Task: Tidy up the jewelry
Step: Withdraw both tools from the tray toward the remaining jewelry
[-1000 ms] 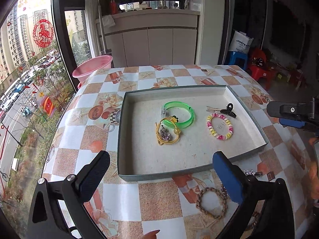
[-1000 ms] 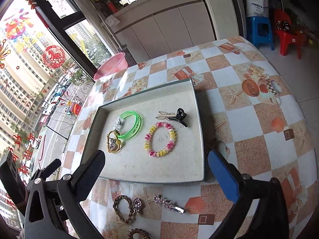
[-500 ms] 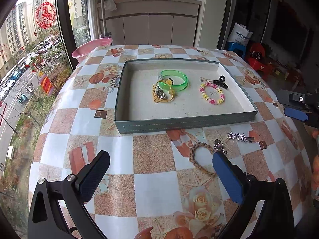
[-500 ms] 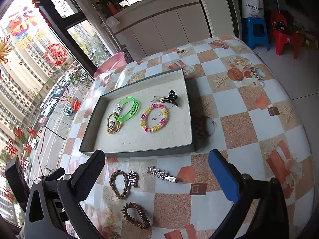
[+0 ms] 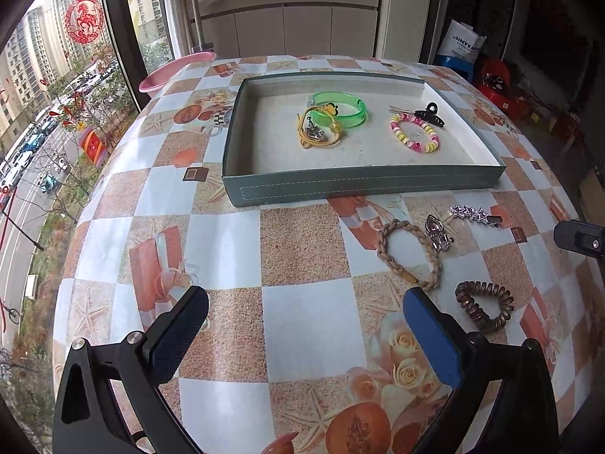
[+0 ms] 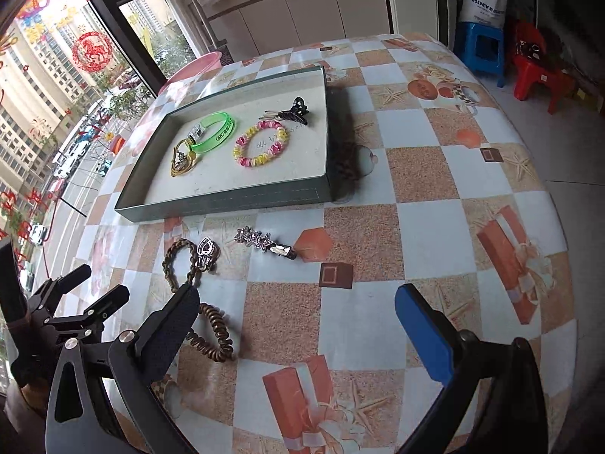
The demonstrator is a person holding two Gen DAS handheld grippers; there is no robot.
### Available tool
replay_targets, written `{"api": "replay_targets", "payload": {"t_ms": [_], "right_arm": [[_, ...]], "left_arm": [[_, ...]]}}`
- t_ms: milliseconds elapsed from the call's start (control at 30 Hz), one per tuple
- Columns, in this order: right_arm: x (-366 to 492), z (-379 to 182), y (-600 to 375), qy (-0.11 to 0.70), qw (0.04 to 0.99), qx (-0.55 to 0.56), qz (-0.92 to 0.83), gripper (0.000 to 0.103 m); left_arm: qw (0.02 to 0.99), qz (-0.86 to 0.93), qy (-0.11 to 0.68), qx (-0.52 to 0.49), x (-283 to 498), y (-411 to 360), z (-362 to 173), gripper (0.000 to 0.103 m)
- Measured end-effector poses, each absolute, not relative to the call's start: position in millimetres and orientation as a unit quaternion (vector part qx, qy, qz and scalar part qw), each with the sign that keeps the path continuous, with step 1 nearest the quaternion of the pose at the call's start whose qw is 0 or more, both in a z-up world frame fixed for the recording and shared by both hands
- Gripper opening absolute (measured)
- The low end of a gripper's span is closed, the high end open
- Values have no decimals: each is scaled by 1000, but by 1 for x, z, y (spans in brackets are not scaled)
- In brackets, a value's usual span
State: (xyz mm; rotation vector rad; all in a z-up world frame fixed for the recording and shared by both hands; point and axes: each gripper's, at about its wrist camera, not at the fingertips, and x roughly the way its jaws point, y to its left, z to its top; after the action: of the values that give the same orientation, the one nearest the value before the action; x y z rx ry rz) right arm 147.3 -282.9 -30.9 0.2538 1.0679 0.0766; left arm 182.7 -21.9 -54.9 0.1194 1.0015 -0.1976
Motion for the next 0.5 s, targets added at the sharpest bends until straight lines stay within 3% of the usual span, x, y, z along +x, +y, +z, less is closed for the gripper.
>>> {"api": "replay_targets", "payload": {"t_ms": [500], "right_arm": [[166, -57, -265, 523, 851, 14, 42, 103]], "left_arm": [[856, -103, 505, 47, 208, -35, -76, 103]]}}
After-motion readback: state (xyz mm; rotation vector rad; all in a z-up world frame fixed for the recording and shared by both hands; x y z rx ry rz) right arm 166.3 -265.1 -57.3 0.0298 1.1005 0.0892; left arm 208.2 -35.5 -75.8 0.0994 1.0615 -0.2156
